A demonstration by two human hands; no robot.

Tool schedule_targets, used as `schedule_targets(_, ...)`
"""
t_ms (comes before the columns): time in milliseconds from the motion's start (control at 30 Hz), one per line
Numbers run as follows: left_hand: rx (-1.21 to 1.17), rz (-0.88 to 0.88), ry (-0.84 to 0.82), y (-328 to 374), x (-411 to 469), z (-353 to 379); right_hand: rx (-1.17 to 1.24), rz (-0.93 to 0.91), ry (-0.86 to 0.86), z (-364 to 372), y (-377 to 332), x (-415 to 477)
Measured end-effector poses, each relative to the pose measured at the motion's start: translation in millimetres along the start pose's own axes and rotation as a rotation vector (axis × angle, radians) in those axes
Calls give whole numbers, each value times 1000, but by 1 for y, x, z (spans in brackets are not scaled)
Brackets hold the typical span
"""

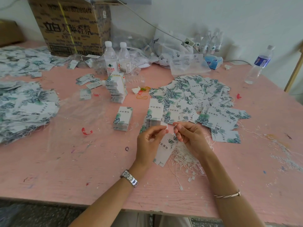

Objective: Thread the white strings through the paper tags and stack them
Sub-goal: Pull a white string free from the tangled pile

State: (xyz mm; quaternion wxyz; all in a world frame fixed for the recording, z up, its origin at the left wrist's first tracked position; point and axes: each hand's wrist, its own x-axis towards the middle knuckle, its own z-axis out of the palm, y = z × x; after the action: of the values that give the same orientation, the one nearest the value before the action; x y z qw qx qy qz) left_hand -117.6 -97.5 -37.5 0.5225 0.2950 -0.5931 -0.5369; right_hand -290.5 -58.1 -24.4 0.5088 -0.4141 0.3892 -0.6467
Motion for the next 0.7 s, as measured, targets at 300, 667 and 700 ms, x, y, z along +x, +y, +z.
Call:
schedule_targets(300,60,-42,-13,-6,-3,-1,-295,-94,27,9,-1,-6)
schedule_targets(667,130,3,-24,-9,-3,-3,-396,-109,1,17,-1,-9)
schedule_targets(700,135,7,-24,-9,-3,-3,-400,-111,-5,17,-1,-9)
